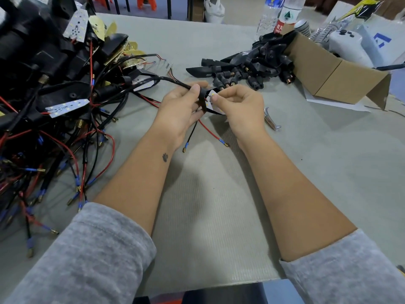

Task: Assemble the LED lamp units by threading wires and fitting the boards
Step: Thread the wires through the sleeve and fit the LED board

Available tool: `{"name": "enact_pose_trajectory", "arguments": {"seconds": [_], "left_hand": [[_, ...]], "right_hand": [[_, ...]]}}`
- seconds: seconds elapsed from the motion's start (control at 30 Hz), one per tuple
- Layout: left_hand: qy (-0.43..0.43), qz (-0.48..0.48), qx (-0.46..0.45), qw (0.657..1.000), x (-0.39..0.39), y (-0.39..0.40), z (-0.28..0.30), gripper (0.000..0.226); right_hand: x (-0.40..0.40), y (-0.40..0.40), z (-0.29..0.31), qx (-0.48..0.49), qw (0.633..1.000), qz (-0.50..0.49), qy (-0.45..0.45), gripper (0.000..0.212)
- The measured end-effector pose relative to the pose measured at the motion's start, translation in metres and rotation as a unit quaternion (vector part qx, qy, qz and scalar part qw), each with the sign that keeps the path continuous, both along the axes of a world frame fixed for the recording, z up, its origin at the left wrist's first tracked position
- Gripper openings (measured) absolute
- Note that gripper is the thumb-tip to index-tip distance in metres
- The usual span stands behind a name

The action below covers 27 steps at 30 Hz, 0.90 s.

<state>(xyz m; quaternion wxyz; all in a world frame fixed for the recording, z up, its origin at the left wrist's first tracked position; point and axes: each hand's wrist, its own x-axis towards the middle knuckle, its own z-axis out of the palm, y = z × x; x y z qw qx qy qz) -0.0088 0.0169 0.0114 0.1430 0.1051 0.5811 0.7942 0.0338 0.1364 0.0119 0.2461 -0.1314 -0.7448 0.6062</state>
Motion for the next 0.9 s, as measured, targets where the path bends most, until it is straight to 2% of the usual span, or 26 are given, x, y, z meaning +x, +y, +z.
{"name": "enact_pose_trajectory", "arguments": {"seconds": [0.23,0.57,0.73,0.9], "left_hand": [[0.042,0.008,-0.027,0.999,0.0039,0.0042,-0.0014,0.025],[-0.023,0.043,0.002,0.999,0.0031,0.0018,0.0025,0.03],[-0.037,0.062,0.027,0.997,0.0035,0.0004,0.0048,0.026],[-0.047,0.065,0.042,0.996,0.0038,0.0,0.0056,0.025]], "right_hand": [[0.0015,0.0014,0.0012,0.007,1.0,-0.015,-0.001,0.008],[0.0004,-0.0011,0.0032,0.102,0.995,-0.013,0.015,0.007],[0.0001,-0.0022,0.0039,0.12,0.993,0.001,0.015,0.025],[-0.0013,-0.0041,0.0005,0.17,0.985,-0.026,0.032,0.025]]}}
